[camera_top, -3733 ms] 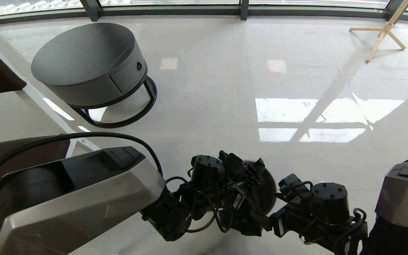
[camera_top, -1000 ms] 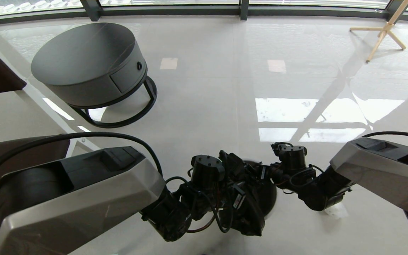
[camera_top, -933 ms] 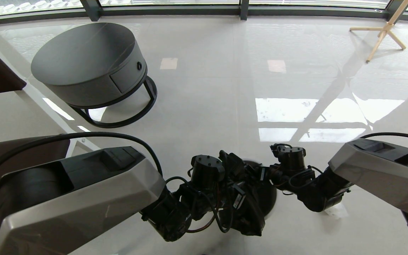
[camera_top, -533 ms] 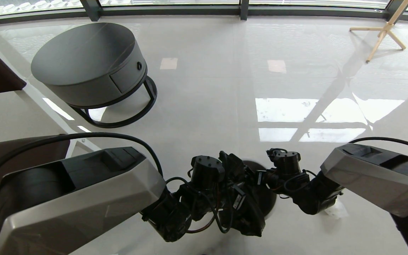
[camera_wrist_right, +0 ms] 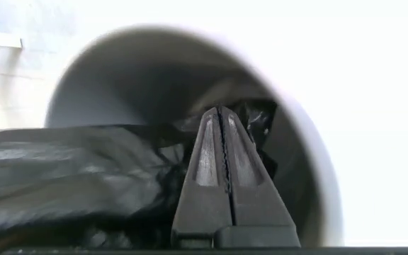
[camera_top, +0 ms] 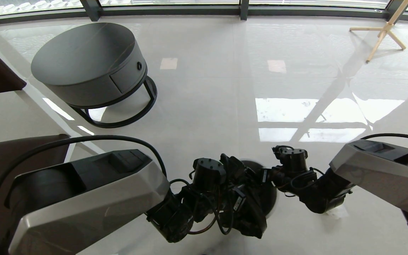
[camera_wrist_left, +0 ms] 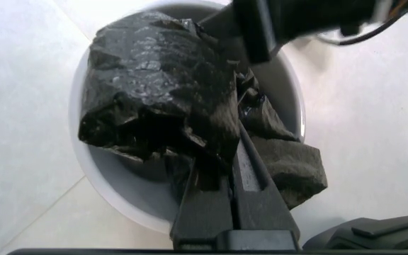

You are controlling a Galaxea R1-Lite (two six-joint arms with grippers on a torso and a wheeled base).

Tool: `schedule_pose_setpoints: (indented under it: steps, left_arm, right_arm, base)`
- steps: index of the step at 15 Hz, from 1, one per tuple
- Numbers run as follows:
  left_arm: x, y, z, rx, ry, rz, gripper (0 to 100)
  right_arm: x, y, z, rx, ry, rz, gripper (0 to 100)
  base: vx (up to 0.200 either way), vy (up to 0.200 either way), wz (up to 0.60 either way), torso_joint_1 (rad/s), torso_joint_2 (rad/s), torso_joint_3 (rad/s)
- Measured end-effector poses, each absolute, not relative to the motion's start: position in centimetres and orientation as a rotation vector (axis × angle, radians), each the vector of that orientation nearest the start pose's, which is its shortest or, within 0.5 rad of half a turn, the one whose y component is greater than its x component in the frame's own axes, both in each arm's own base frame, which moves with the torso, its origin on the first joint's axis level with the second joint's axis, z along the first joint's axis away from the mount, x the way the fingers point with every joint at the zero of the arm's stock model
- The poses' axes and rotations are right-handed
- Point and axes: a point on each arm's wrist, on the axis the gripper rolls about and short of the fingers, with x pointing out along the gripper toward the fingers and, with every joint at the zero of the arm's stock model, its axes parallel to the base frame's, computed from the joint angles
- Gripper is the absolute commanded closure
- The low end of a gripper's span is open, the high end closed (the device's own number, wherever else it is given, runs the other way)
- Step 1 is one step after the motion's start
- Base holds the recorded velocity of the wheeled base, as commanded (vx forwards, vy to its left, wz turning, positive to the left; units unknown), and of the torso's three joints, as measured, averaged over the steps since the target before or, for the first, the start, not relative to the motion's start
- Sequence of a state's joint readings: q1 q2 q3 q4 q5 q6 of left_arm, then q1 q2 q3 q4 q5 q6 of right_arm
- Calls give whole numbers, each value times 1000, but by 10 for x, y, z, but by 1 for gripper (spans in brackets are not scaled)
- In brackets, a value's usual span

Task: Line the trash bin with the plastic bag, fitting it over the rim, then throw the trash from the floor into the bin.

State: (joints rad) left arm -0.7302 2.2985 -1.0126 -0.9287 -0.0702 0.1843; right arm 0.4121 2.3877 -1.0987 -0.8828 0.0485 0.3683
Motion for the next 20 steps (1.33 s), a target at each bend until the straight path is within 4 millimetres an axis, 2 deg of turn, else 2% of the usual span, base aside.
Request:
schedule_pose_setpoints:
  steps: [3, 6, 11, 14, 15, 20]
  left_arm:
    - [312, -281, 40, 292, 273, -823, 100]
    - [313, -282, 38, 291, 274, -822, 100]
    - [314, -282, 37, 291, 274, -821, 100]
    - [314, -283, 38, 291, 274, -822, 100]
    - [314, -283, 38, 291, 273, -822, 100]
    - [314, -283, 38, 291, 272, -823, 100]
  right_arm:
    - [387, 168, 35, 290, 447, 377, 100]
    - [369, 162, 39, 263, 438, 386, 100]
    - [309, 153, 23, 78, 438, 434, 100]
    - [280, 153, 22, -47, 367, 470, 100]
    - [275, 154, 22, -75, 363, 479, 0]
    - [254, 177, 19, -131, 367, 516, 0]
  base:
    - [0, 0, 0, 0, 0, 0]
    - [0, 0, 0, 0, 0, 0]
    - [0, 0, 0, 0, 0, 0]
    - [0, 0, 0, 0, 0, 0]
    - [0, 0, 0, 0, 0, 0]
    - [0, 0, 0, 0, 0, 0]
